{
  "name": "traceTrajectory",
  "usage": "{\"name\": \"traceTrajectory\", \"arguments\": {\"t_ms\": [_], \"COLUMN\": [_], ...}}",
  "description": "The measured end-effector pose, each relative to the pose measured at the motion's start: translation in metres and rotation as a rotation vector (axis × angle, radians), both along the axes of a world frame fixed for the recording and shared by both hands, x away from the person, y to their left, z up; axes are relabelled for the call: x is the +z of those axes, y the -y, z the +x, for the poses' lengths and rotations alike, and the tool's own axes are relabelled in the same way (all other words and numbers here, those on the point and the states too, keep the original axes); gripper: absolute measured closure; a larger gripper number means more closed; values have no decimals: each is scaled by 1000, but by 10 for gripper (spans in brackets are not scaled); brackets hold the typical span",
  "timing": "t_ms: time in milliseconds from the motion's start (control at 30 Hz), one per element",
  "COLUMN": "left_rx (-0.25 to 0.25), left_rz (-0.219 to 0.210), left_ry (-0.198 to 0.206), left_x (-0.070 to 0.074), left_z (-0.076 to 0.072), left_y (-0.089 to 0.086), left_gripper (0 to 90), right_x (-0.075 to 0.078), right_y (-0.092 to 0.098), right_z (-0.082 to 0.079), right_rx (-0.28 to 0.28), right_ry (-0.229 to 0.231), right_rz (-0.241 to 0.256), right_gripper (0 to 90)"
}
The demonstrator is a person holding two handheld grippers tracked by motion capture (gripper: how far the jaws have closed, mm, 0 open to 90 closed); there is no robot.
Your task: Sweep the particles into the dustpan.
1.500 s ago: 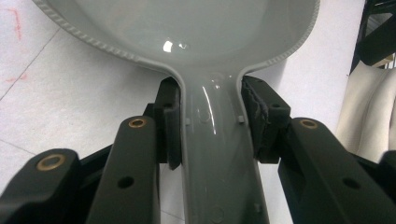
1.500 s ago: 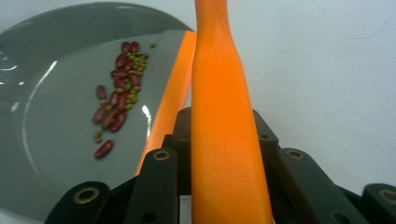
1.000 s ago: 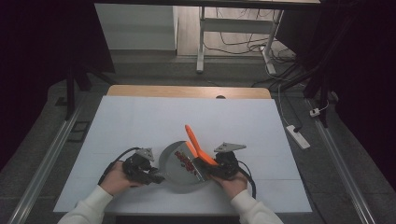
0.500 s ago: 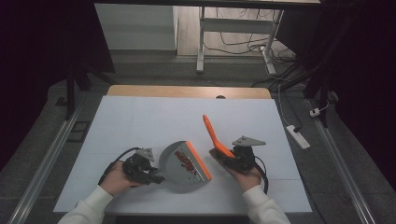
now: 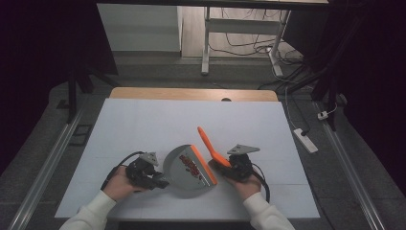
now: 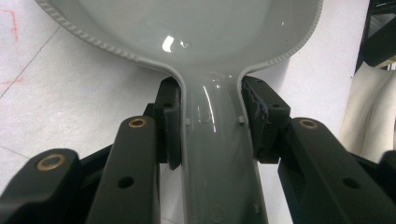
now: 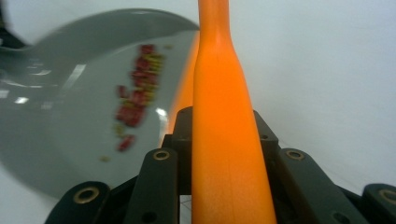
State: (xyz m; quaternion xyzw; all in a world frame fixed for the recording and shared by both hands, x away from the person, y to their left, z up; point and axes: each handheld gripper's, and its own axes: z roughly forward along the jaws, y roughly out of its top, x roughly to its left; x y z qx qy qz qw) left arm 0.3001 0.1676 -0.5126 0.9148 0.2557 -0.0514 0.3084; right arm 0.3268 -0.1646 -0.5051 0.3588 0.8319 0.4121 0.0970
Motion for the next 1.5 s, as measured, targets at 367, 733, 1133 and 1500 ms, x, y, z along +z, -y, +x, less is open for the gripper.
{"name": "traceTrajectory", "arguments": {"t_ms": [367, 733, 1133, 1500], "left_rx": [7, 33, 56, 135], "left_rz": [-5, -32, -47, -96], "left_ry": [8, 27, 54, 86], "left_x": [-1, 0, 1, 8], "left_z": [-1, -2, -4, -11], "left_y": [0, -2, -4, -13], "left_gripper": [610, 611, 612, 612], "right_x": [10, 12, 17, 27], "right_y": [-13, -3, 7, 21], "right_z": [-9, -6, -5, -6], "right_rx": [75, 35, 19, 23], "right_ry": [29, 57, 90, 142], "right_rz": [70, 69, 82, 114], "right_gripper": [706, 706, 706, 706]}}
